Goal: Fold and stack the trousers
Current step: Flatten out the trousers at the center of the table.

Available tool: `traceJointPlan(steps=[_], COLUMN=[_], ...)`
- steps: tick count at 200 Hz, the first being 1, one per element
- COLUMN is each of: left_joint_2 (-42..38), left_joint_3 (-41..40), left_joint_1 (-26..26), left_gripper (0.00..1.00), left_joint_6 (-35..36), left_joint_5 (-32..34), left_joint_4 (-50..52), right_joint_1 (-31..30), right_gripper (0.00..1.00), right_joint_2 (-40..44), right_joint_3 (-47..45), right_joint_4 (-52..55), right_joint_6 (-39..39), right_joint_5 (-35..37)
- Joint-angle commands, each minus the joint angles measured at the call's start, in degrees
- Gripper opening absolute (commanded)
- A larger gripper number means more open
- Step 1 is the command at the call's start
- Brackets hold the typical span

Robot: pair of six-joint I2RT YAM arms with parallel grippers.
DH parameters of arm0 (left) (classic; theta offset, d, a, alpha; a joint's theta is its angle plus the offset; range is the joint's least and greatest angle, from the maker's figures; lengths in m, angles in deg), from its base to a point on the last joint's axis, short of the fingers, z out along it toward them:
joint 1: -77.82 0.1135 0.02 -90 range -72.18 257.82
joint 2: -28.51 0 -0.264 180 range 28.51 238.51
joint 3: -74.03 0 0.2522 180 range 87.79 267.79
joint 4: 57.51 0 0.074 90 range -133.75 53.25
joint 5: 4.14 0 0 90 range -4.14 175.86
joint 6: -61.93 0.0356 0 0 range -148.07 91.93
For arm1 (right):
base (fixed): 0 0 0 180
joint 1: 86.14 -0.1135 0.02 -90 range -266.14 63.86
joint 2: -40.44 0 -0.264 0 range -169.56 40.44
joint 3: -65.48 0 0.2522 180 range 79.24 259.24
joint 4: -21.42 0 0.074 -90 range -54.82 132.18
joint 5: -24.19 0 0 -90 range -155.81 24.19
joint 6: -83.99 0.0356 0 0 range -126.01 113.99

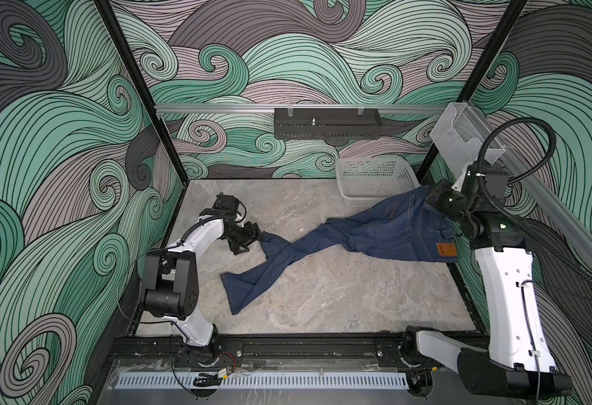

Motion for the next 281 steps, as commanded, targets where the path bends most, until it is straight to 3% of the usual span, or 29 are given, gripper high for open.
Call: traceJointPlan(steps=[1,60,121,131,154,166,175,240,281], left_joint_2=[4.20,8.37,9.87,9.24,6.81,5.01,3.56,-3.93,-4.95], left_joint_3=[1.90,2.81,4.93,5.25,6.73,7.92,8.86,17.85,21.35], left_joint_1=[-1.30,-2.51,-2.88,-2.89,-2.50,-1.78,-0.73,11.02,16.79], left_gripper=[0.74,0.67,0.09,0.00,0.00,0.00,0.00,0.00,0.00], left_joint_6=[-0.97,-2.73,-2.91,-2.82,-2.32,-2.05,-1.96,0.46,0.67], left_joint_5=[1.64,1.53,1.52,2.04,4.22,6.09,6.94,9.46,13.10], left_joint_4=[-2.28,-5.56,-5.73,-5.56,-3.80,-2.41,-1.40,5.06,0.69], right_joint_1=[0.28,0.59,0.69,0.67,0.67,0.80,0.94,1.34,1.35], right_gripper=[0.00,0.00,0.00,0.04,0.09,0.00,0.00,0.00,0.00], right_joint_2=[1.19,0.76,1.87,1.94,1.68,1.46,1.35,-0.51,-4.27], right_joint_3=[-0.15,-2.83,-17.45,-20.10,-25.19,-26.79,-27.85,-29.39,-28.38], right_joint_4=[-1.75,-2.72,-8.29,-9.07,-10.61,-10.66,-11.20,-14.01,-18.14], right_joint_6=[-0.85,-0.79,1.65,1.77,1.52,1.43,1.35,1.96,3.14], right_joint_5=[-0.33,-1.26,-6.21,-6.51,-6.52,-5.26,-4.78,-4.72,-5.46])
